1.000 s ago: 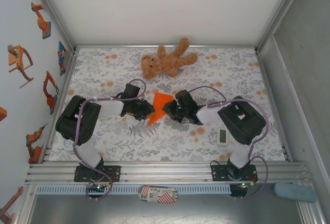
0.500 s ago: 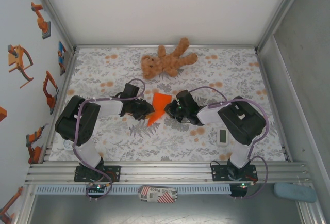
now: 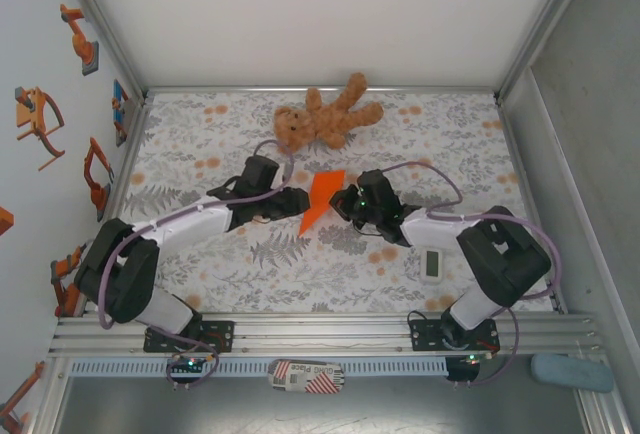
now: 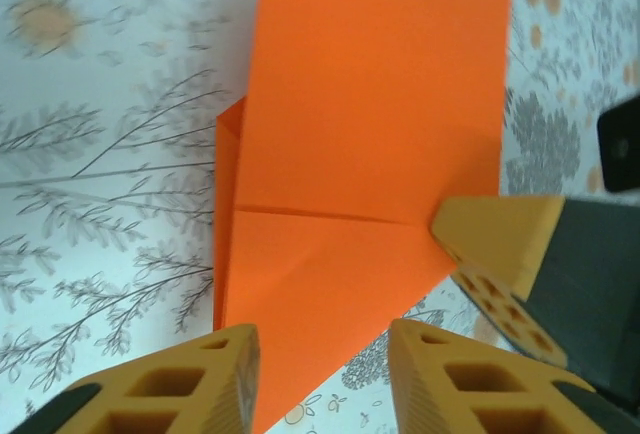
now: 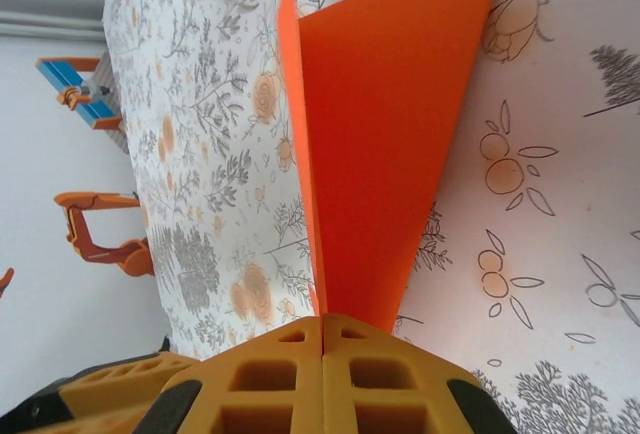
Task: Fold a paper plane with a square sheet of paper (pick it up from the middle)
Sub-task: Fold the wing for the fifth time at the center of the table.
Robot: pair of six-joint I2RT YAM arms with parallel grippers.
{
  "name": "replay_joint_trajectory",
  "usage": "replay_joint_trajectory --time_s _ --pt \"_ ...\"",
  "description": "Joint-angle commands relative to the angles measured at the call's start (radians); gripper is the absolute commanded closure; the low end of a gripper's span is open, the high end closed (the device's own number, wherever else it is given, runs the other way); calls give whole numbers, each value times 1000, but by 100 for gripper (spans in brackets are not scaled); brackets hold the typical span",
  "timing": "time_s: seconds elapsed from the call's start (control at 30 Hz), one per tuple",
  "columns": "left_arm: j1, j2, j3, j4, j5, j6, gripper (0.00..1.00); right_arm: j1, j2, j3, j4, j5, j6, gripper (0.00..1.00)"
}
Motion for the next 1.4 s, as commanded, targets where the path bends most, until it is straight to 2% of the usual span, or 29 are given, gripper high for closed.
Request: replay_joint_trajectory --time_s 0.0,0.17,0.27,0.37,0.5,0.7,0.87,0.93,1.1,1.37 --pt "-59 -9 12 -1 -130 183 55 -12 -54 -18 -85 55 19 100" --pt "-155 8 0 86 -220 374 42 -31 -114 -14 -185 59 43 100" --pt "-194 38 6 117 -281 448 39 -41 -140 -12 -226 63 49 100" --pt "-221 69 7 154 -292 514 37 -50 -155 -12 -248 62 60 100" --pt "-258 101 -2 214 -298 596 37 -59 -153 -12 -251 45 75 100" --pt "-274 136 -37 319 -305 682 42 -64 -133 -11 -240 25 97 100" --pt "-286 175 -33 331 -333 734 44 -74 -133 -13 -240 11 105 100" --pt "-289 192 -19 318 -366 721 44 -79 -133 -12 -241 2 105 100" --pt "-296 227 -5 328 -354 710 44 -93 -124 -9 -240 -24 104 100" --pt "-303 242 -6 354 -356 722 52 -97 -111 -3 -258 -35 102 100"
